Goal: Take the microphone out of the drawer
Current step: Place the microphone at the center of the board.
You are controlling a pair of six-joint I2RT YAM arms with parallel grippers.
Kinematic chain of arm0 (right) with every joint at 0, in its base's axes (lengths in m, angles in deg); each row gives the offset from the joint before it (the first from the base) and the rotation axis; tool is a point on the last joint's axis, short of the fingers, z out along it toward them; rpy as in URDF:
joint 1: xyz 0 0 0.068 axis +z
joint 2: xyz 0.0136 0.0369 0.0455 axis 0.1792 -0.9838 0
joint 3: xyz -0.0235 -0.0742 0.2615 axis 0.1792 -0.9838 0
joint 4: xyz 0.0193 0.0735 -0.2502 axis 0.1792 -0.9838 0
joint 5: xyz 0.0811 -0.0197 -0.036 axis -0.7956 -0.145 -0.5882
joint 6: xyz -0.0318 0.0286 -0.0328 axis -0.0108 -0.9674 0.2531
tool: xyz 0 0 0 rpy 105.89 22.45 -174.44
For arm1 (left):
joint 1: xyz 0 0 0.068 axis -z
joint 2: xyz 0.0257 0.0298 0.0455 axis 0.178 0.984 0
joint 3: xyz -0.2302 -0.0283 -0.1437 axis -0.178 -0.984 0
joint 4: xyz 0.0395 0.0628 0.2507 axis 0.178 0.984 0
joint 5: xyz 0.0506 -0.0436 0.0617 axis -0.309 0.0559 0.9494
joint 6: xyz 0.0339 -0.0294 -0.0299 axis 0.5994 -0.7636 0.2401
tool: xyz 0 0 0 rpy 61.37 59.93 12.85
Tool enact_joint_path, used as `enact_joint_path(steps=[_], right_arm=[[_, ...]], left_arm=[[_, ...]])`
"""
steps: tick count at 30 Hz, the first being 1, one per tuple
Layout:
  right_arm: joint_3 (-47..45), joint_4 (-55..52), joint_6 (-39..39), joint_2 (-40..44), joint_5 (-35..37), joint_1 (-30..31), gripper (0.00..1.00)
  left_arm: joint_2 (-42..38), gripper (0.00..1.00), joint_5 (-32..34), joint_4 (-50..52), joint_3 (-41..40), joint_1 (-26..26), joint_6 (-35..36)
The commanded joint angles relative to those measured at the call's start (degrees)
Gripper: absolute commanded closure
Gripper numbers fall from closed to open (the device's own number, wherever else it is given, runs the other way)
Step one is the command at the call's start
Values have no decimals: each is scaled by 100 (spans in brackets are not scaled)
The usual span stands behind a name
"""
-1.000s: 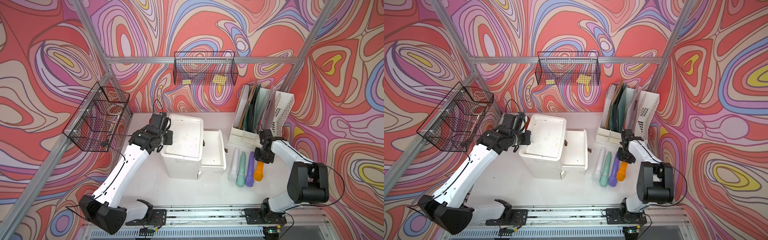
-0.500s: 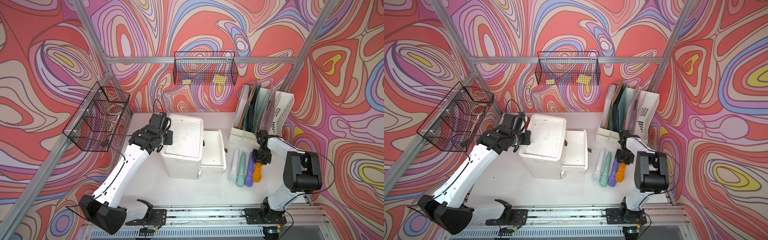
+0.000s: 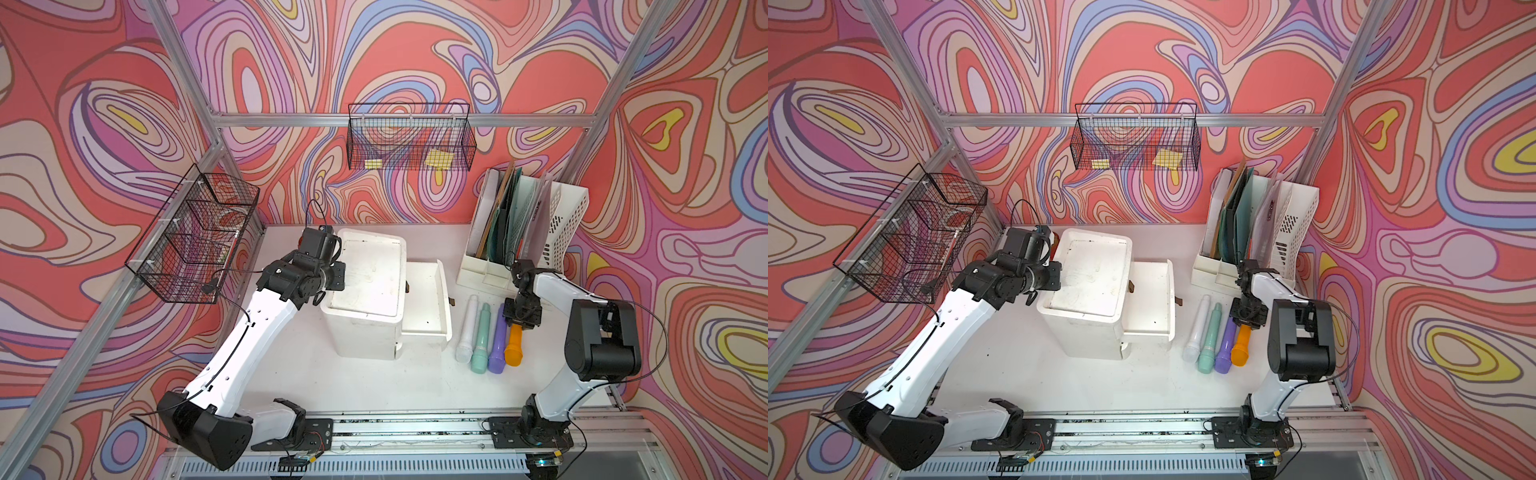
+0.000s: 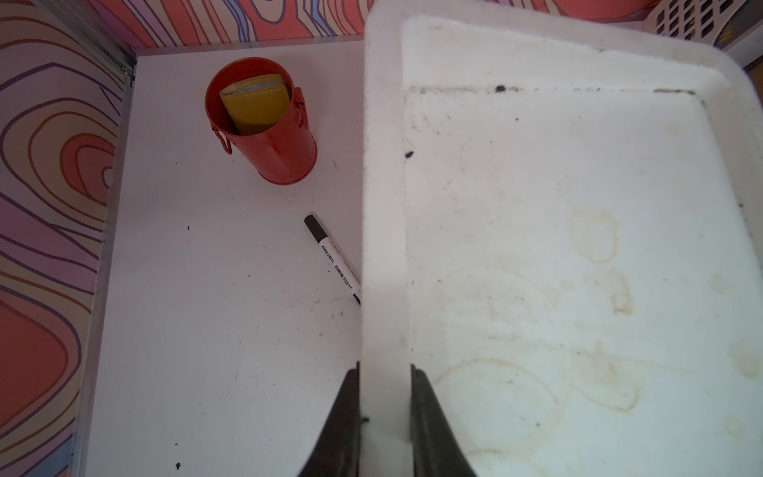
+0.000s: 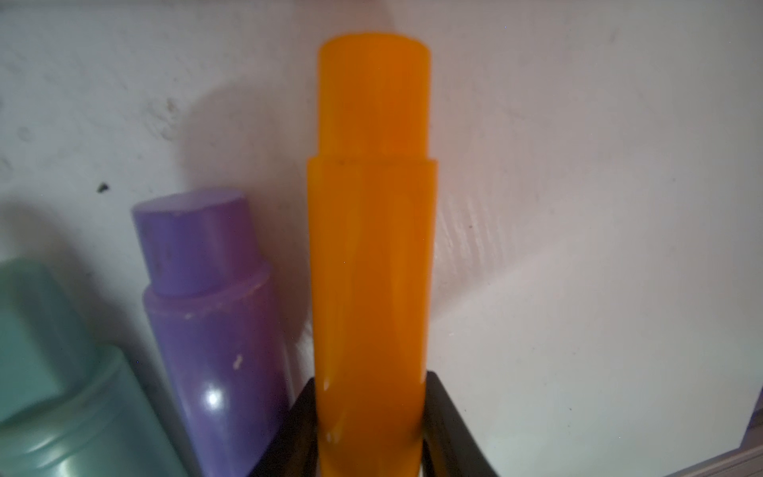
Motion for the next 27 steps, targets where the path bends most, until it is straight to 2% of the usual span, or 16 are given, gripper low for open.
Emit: enact_joint_path(steps=[1, 7, 14, 23, 27], right_arm=[[-23, -21, 38, -71, -133, -25, 60], [-109, 51, -8, 65, -210, -25, 59], [-271, 168, -77, 592, -586, -25, 59], [270, -199, -70, 920, -603, -25, 58], [556, -259, -70, 1255, -1055, -25, 58]], left_arm=[[-120, 100, 69, 578, -106, 10, 214], [-129, 100, 91, 590, -106, 8, 223], [-79, 100, 59, 580, -88, 10, 197], [-50, 100, 1, 570, -53, 9, 175], [-54, 100, 24, 578, -53, 7, 196]])
